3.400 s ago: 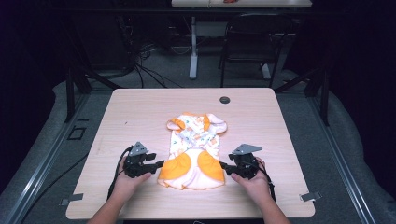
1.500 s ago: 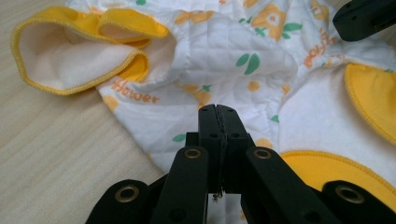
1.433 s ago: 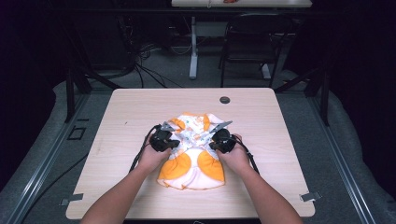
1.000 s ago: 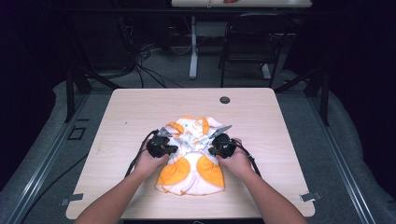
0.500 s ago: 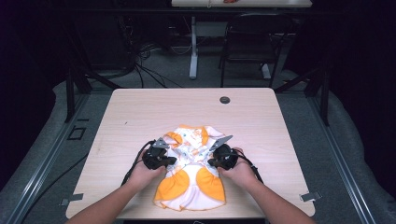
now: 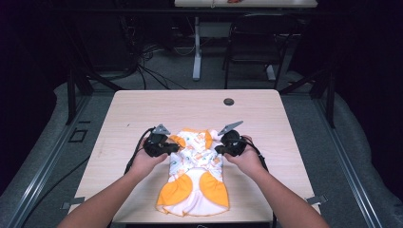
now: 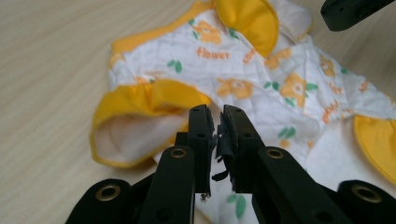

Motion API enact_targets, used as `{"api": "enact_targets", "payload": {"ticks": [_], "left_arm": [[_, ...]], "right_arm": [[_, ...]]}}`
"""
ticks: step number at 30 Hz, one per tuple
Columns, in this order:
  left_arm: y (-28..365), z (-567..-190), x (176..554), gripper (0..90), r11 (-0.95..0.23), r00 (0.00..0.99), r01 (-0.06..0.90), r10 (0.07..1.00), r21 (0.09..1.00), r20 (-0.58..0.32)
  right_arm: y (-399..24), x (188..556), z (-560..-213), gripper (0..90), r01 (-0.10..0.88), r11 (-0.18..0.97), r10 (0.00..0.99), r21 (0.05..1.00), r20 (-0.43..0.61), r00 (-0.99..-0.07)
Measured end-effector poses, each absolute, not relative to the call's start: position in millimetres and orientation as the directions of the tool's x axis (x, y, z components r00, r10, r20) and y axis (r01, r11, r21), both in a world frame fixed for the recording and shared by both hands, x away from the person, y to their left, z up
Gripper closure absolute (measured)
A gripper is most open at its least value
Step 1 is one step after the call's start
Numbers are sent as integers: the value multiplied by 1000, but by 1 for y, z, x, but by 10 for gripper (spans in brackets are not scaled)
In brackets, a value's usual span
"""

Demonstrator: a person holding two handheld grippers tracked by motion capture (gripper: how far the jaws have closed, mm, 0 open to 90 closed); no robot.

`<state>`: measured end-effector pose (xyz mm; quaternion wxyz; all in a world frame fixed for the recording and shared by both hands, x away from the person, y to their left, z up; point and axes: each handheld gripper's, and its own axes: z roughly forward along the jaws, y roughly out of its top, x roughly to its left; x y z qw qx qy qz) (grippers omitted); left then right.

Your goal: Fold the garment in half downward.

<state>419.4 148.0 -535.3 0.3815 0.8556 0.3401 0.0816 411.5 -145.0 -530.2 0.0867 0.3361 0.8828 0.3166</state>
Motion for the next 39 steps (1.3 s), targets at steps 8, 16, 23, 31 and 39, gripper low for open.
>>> {"api": "enact_targets", "payload": {"ticks": [8,16,23,31,39], "left_arm": [[143,-530,449,756,-451,725,530,680,718,-109],[138,-534,468,721,-441,707,542,699,716,-104],[136,-543,479,675,-451,703,557,703,697,-107],[142,-554,488,585,-443,670,591,735,674,-105],[140,-562,489,570,-457,671,604,733,653,-108]], "right_arm": [[-146,445,-525,818,566,521,704,639,54,-709],[-141,469,-536,776,600,511,735,615,49,-676],[-138,480,-543,702,622,482,761,617,57,-646],[-136,488,-555,561,662,451,792,598,73,-606],[-131,490,-565,501,682,456,795,572,83,-601]]}}
